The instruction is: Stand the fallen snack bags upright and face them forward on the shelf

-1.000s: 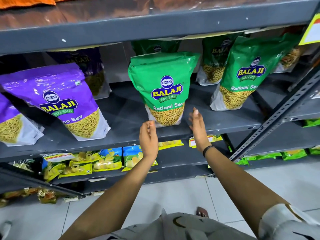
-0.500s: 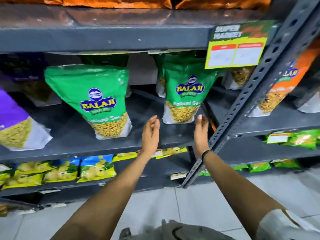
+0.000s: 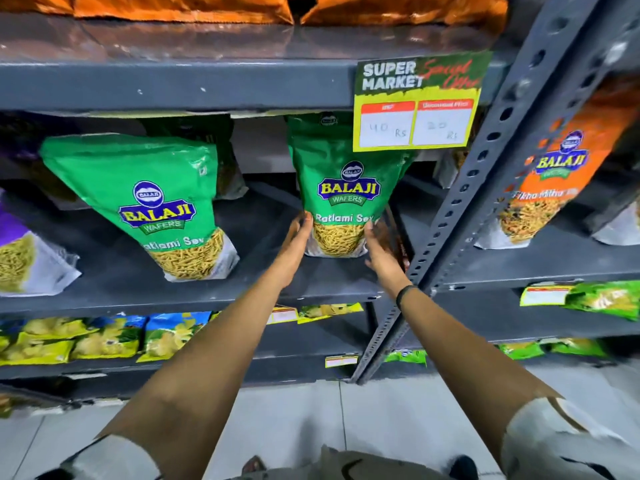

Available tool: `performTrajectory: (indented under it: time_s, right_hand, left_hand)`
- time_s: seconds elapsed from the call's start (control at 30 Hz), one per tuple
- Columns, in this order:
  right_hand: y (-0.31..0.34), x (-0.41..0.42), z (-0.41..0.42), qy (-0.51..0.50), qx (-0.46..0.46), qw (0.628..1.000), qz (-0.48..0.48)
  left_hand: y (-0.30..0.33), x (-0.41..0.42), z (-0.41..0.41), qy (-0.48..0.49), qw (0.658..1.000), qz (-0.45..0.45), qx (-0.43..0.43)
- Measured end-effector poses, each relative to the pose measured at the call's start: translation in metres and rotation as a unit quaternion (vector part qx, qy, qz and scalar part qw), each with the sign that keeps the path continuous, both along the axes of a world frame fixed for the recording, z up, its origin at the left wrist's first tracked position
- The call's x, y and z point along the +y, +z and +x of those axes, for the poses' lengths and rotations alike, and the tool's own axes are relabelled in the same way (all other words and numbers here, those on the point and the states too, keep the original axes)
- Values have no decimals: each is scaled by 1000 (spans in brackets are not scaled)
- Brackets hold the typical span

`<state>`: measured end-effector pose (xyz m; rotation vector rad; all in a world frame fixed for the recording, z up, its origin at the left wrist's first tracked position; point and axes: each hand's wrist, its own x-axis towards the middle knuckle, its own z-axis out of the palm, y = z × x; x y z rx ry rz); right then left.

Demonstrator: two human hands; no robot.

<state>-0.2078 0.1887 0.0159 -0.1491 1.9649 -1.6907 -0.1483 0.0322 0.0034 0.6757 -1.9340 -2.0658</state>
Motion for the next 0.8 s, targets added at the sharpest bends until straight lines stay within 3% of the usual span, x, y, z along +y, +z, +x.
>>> performTrajectory:
  time_s: [0.67,0.8]
  right_hand:
    - [-13,19,37,-16,39,996,-80]
    - [-13,18,42,-45,76,991,-97]
  left_hand:
    - [-5,34,45,19,1000,-3,9]
    - [-6,38,51,62,996,-58,13]
